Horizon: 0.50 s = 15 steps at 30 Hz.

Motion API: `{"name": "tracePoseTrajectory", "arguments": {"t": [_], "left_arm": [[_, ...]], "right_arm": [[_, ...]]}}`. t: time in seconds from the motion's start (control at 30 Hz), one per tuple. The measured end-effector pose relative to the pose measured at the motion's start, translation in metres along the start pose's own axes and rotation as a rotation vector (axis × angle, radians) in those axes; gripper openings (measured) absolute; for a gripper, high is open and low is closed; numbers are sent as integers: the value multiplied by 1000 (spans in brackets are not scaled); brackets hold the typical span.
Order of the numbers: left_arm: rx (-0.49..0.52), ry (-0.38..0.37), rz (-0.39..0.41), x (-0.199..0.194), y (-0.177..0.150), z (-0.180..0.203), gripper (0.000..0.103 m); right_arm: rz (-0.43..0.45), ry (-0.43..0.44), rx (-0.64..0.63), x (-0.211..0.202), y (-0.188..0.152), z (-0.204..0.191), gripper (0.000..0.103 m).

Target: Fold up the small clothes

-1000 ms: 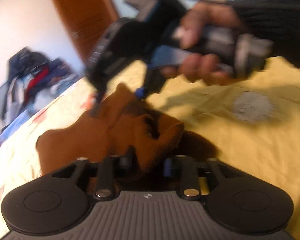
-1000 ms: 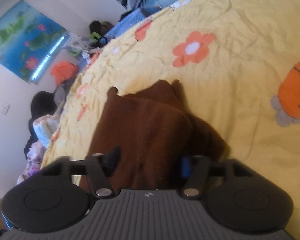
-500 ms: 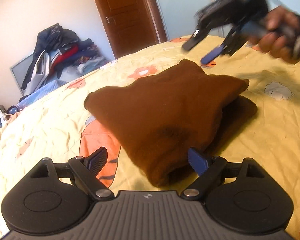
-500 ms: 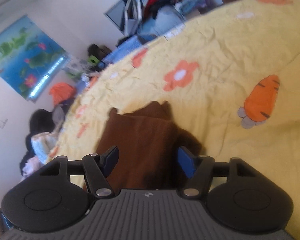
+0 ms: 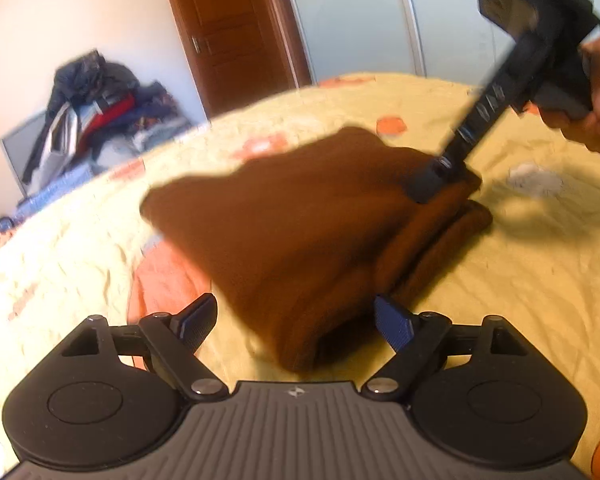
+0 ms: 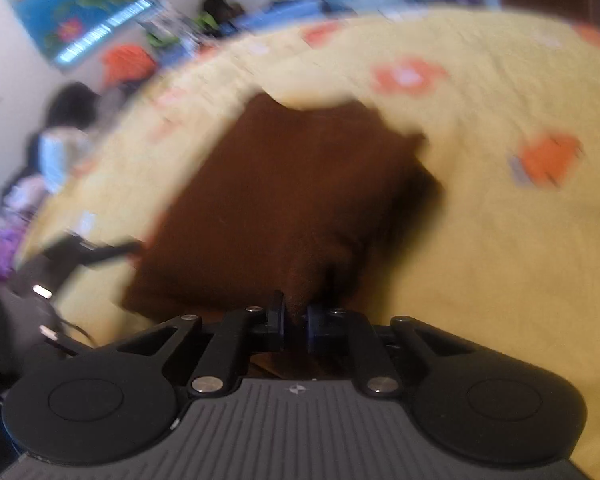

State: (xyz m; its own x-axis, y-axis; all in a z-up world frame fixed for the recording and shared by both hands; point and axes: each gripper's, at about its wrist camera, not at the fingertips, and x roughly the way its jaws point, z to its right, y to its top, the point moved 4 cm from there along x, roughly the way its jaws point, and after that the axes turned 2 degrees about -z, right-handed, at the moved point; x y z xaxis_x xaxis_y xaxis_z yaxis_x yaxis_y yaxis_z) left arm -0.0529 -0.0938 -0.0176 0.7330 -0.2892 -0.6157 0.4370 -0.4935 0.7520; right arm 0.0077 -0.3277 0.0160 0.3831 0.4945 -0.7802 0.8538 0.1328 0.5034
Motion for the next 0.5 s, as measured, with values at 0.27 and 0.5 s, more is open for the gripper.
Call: {"name": "tracePoseTrajectory", "arguments": {"t": [0.27, 0.5], "left_arm": [[-113, -29, -22, 1, -2, -16, 54], [-181, -31, -21, 5, 0, -16, 13]], "right_arm": [[141, 122, 147, -29, 7, 9, 71], [75, 72, 78, -9, 9, 3, 14]]}}
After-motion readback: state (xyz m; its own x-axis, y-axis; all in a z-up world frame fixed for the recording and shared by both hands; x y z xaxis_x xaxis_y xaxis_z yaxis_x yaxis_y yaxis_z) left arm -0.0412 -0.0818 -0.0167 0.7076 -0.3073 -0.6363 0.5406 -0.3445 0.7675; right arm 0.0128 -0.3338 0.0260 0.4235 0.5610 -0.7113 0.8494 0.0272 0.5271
